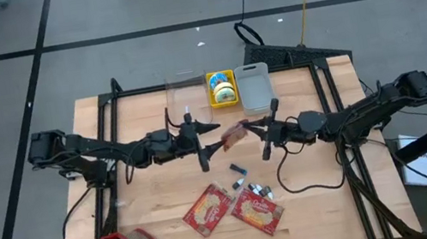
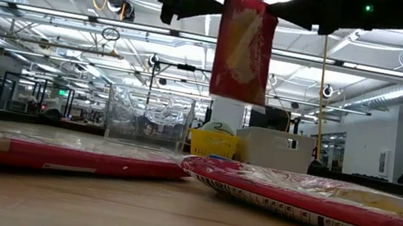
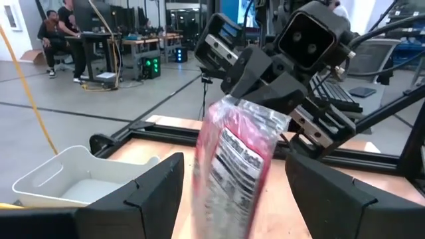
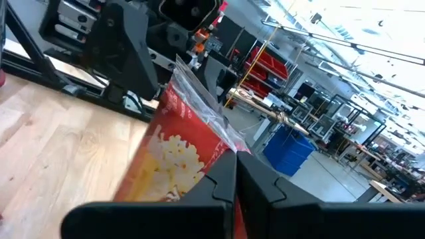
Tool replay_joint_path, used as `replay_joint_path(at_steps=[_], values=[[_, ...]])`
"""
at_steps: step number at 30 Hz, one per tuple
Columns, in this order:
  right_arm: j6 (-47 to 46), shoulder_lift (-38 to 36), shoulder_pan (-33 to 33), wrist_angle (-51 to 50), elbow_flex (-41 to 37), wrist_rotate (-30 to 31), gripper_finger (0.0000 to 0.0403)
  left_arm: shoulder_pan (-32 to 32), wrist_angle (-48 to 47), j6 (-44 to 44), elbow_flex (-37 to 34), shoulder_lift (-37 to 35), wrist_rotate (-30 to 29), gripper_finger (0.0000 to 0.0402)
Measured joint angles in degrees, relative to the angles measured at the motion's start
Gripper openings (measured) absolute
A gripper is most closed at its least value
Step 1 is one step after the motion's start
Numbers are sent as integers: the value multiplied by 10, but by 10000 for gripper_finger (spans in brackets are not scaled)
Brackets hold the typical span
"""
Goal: Pick & Place Food Item
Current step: Put the right red popcorn bag into the clear bin
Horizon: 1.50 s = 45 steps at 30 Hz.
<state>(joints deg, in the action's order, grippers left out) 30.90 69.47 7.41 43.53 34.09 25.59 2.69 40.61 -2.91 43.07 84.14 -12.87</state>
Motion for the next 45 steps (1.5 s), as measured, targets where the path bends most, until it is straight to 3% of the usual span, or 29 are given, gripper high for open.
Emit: replay_joint_path(at_steps=[16, 21, 32, 39, 45], values=[[13, 37, -7, 38, 0, -1, 0, -2, -4, -17, 8, 22, -13, 261], [13, 37, -7, 38, 0, -1, 0, -3, -1, -18, 15, 25, -13, 209], [13, 37, -7, 34, 0, -2, 0, -18, -4, -18, 16, 23, -11, 18], [-42, 30, -6, 35, 0, -2, 5, -36, -55, 32, 16, -37, -11, 4], [-79, 18, -6, 30, 0, -1, 26, -74, -179, 73, 16, -130, -66, 3]])
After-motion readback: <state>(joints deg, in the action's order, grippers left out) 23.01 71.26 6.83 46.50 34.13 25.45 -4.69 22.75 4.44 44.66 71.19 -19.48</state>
